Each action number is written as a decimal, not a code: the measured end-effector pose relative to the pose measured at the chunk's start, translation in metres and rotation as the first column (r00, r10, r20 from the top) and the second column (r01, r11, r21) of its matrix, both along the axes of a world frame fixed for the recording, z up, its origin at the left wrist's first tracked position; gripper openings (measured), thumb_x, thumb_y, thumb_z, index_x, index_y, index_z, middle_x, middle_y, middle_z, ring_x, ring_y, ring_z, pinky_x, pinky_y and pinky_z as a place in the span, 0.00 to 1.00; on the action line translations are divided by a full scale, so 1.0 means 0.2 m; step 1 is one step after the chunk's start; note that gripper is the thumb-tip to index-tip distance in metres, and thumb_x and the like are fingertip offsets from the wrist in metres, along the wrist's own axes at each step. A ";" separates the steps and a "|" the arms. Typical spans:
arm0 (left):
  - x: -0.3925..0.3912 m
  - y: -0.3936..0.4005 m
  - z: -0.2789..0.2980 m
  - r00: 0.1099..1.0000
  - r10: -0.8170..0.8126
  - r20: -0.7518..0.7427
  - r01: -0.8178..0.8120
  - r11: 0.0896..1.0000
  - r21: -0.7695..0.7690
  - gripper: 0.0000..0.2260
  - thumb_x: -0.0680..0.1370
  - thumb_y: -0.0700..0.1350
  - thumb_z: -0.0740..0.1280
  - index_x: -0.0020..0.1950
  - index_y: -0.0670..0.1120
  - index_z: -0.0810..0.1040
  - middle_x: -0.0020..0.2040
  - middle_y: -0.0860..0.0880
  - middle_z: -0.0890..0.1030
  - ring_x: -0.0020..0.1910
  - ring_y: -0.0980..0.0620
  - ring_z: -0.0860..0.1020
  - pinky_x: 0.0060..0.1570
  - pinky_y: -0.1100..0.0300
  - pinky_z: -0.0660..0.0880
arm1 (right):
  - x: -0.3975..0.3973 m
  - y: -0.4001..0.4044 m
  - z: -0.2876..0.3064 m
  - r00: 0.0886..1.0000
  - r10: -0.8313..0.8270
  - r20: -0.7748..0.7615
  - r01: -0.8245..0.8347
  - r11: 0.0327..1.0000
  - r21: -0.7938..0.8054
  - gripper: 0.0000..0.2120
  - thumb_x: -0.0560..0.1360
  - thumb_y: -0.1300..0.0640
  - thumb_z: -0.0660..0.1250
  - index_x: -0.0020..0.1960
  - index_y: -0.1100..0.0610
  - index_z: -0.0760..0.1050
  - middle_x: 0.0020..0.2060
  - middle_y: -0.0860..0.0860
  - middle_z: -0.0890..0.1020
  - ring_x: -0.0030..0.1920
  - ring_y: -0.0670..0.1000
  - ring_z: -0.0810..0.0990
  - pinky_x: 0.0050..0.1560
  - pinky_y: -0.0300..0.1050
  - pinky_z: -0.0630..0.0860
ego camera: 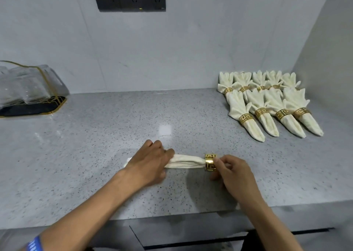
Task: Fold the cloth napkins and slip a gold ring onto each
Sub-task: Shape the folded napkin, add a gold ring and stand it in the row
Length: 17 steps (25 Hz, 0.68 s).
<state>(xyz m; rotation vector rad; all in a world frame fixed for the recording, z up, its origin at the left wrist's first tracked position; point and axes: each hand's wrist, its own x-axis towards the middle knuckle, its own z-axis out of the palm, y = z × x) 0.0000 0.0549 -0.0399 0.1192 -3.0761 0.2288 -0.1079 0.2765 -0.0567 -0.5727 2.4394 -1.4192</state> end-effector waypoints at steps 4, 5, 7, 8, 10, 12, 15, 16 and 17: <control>0.01 -0.02 -0.05 1.000 -0.016 -0.012 0.016 0.999 -0.031 0.09 0.83 0.48 0.55 0.61 0.50 0.70 0.46 0.50 0.78 0.46 0.51 0.70 0.51 0.59 0.65 | -0.02 -0.06 0.00 0.985 0.173 -0.008 -0.173 0.984 0.038 0.12 0.80 0.49 0.65 0.40 0.52 0.79 0.29 0.47 0.82 0.27 0.45 0.72 0.30 0.41 0.68; 0.00 -0.02 -0.05 1.000 -0.022 -0.020 0.022 0.999 -0.039 0.09 0.83 0.48 0.54 0.60 0.50 0.70 0.44 0.50 0.78 0.45 0.51 0.70 0.49 0.59 0.64 | -0.03 -0.08 0.00 0.984 0.174 -0.042 -0.171 0.984 0.058 0.11 0.79 0.49 0.66 0.39 0.52 0.78 0.29 0.47 0.80 0.28 0.45 0.71 0.30 0.40 0.67; -0.02 -0.03 -0.04 0.999 -0.039 -0.024 0.038 0.998 -0.048 0.08 0.83 0.47 0.53 0.57 0.49 0.71 0.41 0.50 0.77 0.42 0.50 0.71 0.48 0.59 0.66 | -0.06 -0.09 -0.01 0.980 0.116 -0.159 -0.101 0.990 0.101 0.09 0.76 0.46 0.70 0.43 0.50 0.77 0.33 0.44 0.78 0.32 0.44 0.72 0.33 0.38 0.68; -0.03 -0.03 -0.02 0.999 -0.052 -0.017 0.051 0.998 -0.045 0.08 0.83 0.47 0.54 0.55 0.49 0.71 0.40 0.50 0.76 0.40 0.50 0.72 0.46 0.59 0.69 | -0.08 -0.08 -0.01 0.963 0.118 -0.242 -0.086 0.987 0.136 0.10 0.74 0.44 0.71 0.48 0.49 0.76 0.40 0.43 0.78 0.37 0.43 0.73 0.36 0.38 0.70; -0.04 -0.04 0.03 0.996 -0.087 0.018 0.087 0.996 -0.003 0.06 0.82 0.46 0.55 0.50 0.49 0.71 0.38 0.51 0.75 0.36 0.51 0.74 0.39 0.60 0.70 | -0.13 -0.07 -0.01 0.892 0.285 -0.352 -0.211 0.949 0.235 0.19 0.73 0.43 0.71 0.62 0.45 0.73 0.56 0.40 0.77 0.51 0.43 0.74 0.50 0.41 0.73; -0.06 -0.04 0.10 0.988 -0.115 0.102 0.105 0.989 0.101 0.06 0.81 0.45 0.58 0.45 0.51 0.70 0.38 0.52 0.75 0.32 0.55 0.72 0.31 0.64 0.67 | -0.16 -0.08 0.01 0.799 0.466 -0.380 -0.360 0.877 0.320 0.23 0.74 0.44 0.71 0.67 0.43 0.72 0.59 0.41 0.77 0.56 0.43 0.72 0.56 0.43 0.72; -0.06 0.02 0.19 0.974 -0.140 0.177 0.092 0.963 0.252 0.04 0.78 0.46 0.64 0.43 0.53 0.73 0.36 0.53 0.78 0.30 0.56 0.73 0.28 0.63 0.67 | -0.16 -0.14 0.01 0.720 0.568 -0.398 -0.491 0.823 0.287 0.19 0.73 0.43 0.72 0.63 0.42 0.76 0.52 0.39 0.80 0.50 0.40 0.74 0.51 0.44 0.74; -0.05 0.03 0.20 0.970 -0.135 0.201 0.078 0.960 0.269 0.03 0.77 0.46 0.65 0.45 0.54 0.74 0.36 0.53 0.78 0.31 0.56 0.74 0.28 0.63 0.68 | -0.15 -0.15 0.00 0.704 0.584 -0.404 -0.513 0.812 0.279 0.19 0.73 0.42 0.72 0.62 0.42 0.76 0.51 0.39 0.81 0.49 0.40 0.75 0.50 0.45 0.76; -0.03 0.04 0.20 0.965 -0.126 0.229 0.060 0.959 0.277 0.02 0.77 0.46 0.66 0.47 0.54 0.74 0.38 0.53 0.78 0.32 0.57 0.75 0.30 0.64 0.69 | -0.15 -0.16 -0.01 0.688 0.596 -0.414 -0.519 0.803 0.294 0.20 0.73 0.41 0.71 0.63 0.42 0.75 0.52 0.40 0.81 0.49 0.41 0.76 0.50 0.46 0.77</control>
